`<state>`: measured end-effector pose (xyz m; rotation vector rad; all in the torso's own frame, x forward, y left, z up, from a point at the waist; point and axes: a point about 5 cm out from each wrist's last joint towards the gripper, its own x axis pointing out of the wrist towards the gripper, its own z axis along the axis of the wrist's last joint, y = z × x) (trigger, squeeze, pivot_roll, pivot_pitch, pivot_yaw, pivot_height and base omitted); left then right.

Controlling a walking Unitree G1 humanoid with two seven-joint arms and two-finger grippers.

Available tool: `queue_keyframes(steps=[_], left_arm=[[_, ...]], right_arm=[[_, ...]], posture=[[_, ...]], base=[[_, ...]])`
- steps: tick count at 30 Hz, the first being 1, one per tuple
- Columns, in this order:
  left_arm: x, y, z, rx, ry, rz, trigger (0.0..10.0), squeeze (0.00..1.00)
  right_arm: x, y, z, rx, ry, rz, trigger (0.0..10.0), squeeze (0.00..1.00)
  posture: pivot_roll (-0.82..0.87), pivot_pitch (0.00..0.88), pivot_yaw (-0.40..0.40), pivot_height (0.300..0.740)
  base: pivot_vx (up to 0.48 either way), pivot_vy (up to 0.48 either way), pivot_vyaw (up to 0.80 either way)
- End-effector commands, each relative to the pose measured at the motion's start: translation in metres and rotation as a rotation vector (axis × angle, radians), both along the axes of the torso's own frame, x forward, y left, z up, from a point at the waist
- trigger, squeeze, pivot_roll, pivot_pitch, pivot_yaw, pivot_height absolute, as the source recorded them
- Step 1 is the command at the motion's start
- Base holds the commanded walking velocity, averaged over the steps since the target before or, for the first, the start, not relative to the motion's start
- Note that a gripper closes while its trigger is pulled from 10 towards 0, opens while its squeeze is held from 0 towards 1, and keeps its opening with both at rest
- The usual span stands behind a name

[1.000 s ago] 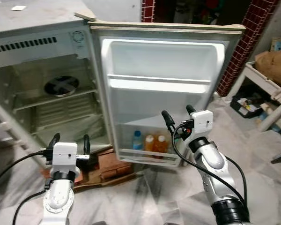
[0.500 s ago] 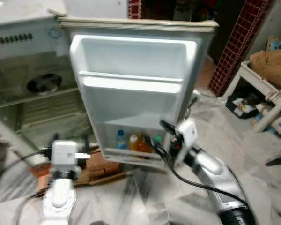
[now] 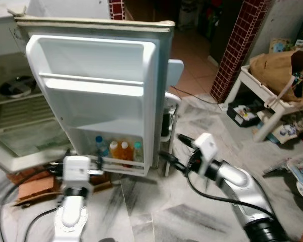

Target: Restocking fridge

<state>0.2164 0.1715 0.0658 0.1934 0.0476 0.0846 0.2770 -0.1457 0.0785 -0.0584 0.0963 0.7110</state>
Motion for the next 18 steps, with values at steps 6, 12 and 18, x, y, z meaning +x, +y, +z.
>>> queue_keyframes(steps=[6,12,18], left_arm=[[-0.001,0.013,0.000,-0.015,0.019,0.062,10.0,0.00],[-0.001,0.012,0.000,-0.030,0.019,0.054,10.0,0.00],[0.000,0.012,-0.001,-0.033,0.022,0.059,10.0,0.00]], right_arm=[[0.014,0.004,0.019,-0.004,-0.172,-0.197,10.0,0.00],[0.020,-0.007,0.018,-0.033,-0.189,-0.334,10.0,0.00],[0.024,-0.011,0.020,-0.060,-0.232,-0.385,10.0,0.00]], posture=[[0.00,0.030,0.003,0.740],[0.01,0.028,-0.011,0.740],[0.00,0.030,0.006,0.740]], base=[[0.000,0.000,0.77],[0.178,0.000,0.80],[0.281,-0.238,0.36]])
